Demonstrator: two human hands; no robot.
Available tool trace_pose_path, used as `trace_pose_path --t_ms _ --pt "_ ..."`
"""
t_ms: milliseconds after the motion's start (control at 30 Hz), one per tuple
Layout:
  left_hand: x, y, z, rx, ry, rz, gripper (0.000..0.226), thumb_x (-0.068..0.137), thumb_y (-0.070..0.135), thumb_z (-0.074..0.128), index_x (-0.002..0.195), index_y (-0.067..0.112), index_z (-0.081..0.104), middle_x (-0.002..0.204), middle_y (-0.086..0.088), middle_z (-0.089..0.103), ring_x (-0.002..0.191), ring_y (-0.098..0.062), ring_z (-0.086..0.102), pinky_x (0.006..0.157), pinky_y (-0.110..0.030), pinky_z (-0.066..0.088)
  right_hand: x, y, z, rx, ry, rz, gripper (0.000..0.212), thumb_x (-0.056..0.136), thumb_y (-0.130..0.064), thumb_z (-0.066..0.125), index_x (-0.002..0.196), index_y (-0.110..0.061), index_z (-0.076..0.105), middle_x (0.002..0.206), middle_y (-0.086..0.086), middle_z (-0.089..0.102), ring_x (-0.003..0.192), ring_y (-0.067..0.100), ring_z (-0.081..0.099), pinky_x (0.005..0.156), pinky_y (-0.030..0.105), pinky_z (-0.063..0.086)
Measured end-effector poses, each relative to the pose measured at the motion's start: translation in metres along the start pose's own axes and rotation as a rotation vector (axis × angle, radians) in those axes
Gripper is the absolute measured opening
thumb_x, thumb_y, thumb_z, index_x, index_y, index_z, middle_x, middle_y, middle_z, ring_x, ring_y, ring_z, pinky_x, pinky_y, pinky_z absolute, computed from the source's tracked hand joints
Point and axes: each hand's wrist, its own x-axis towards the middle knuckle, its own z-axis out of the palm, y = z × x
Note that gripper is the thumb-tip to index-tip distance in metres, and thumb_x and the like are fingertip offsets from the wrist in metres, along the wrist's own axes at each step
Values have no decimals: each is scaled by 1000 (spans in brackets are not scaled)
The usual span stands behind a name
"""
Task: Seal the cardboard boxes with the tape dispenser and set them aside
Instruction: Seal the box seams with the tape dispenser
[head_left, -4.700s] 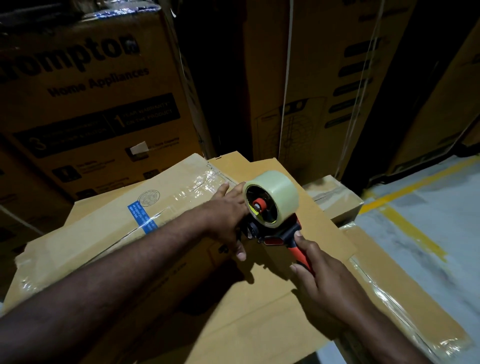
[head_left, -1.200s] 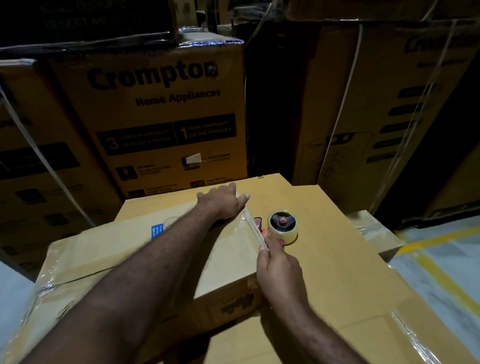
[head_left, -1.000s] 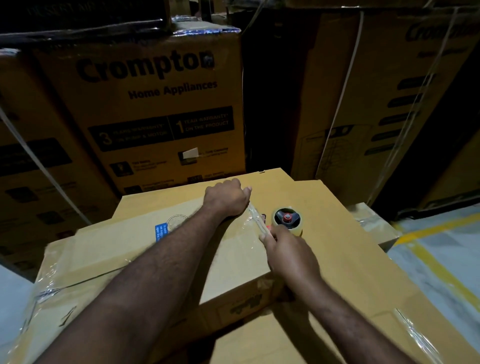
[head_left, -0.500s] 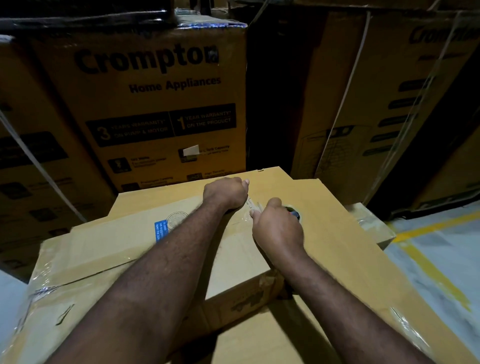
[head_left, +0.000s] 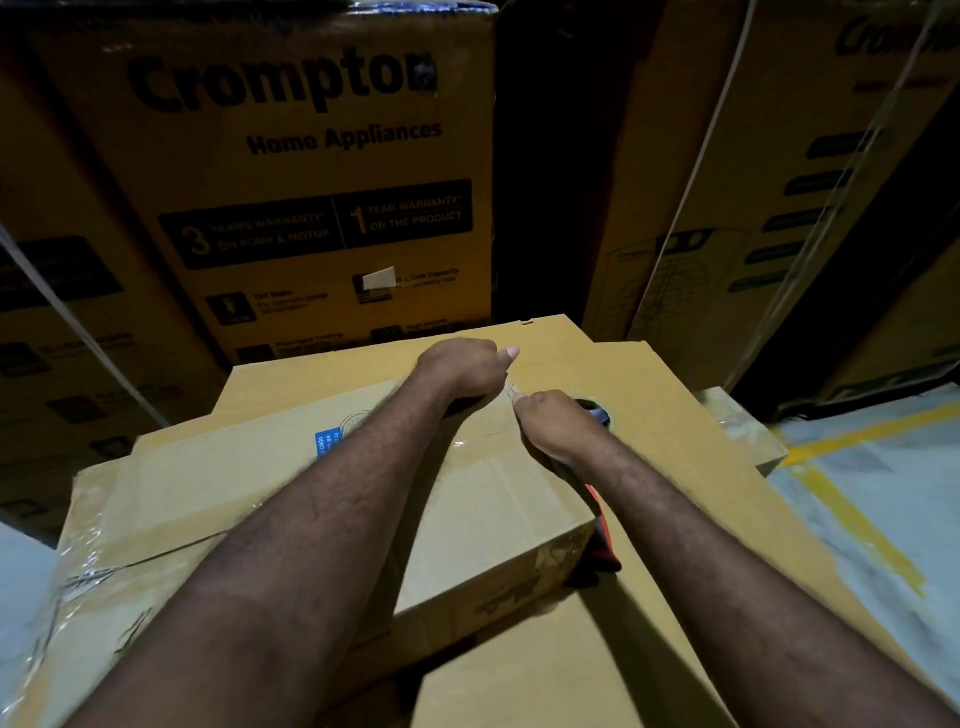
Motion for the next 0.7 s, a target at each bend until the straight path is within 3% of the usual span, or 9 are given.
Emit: trace_pose_path --t_ms 100,200,267,333,400,467,500,600,700 --pt "1 -8 -3 -83 -66 9 64 106 61 23 140 17 53 141 -9 56 125 -29 54 98 -44 44 3 -2 4 2 38 2 35 106 -13 29 121 2 57 115 20 63 103 33 59 85 41 48" --pt "-6 -2 5 69 167 -24 54 105 53 24 124 19 61 118 -6 66 101 -26 59 79 -38 45 -2 -5 5 42 118 35 38 107 -21 30 111 -1 62 107 19 65 95 34 60 76 38 46" --pt "-8 4 7 91 219 -47 45 103 45 28 113 18 63 106 -6 66 89 -25 57 73 -36 44 -8 -9 8 -71 229 31 39 108 -27 29 115 -5 61 107 16 66 97 34 62 69 37 44" --pt "-9 7 4 69 202 -76 36 100 41 33 103 18 61 95 -4 61 85 -25 56 70 -36 40 -17 -13 9 -56 200 61 48 107 -40 26 138 -9 46 122 17 63 108 34 60 73 40 44" --pt "-9 8 1 67 191 -94 32 100 40 34 98 19 58 93 -3 58 85 -26 56 70 -35 39 -30 -15 12 -38 71 94 62 105 -50 22 158 -20 12 151 17 41 130 37 47 87 49 45" --pt "-9 8 -1 79 186 -98 34 100 40 34 101 18 60 94 -4 58 87 -26 56 70 -35 41 -48 -15 18 -36 39 114 66 104 -54 21 158 -28 -5 164 13 18 142 38 35 99 54 42" --pt "-8 9 -2 83 180 -92 36 101 40 33 103 17 62 95 -4 57 87 -26 56 71 -36 41 -57 -13 19 -30 57 120 66 103 -54 21 158 -29 -6 165 12 15 143 37 34 101 53 41" --pt "-9 14 -4 87 167 -70 34 102 37 33 103 17 61 97 -5 57 88 -27 55 74 -37 45 -85 -2 23 14 109 153 61 104 -52 24 156 -24 9 157 8 34 132 31 47 96 48 45" --pt "-8 17 -3 75 166 -60 33 102 35 33 103 17 60 105 -8 64 90 -27 57 82 -40 51 -111 9 24 -3 123 202 48 104 -51 24 137 -19 37 115 2 61 98 23 62 80 42 50"
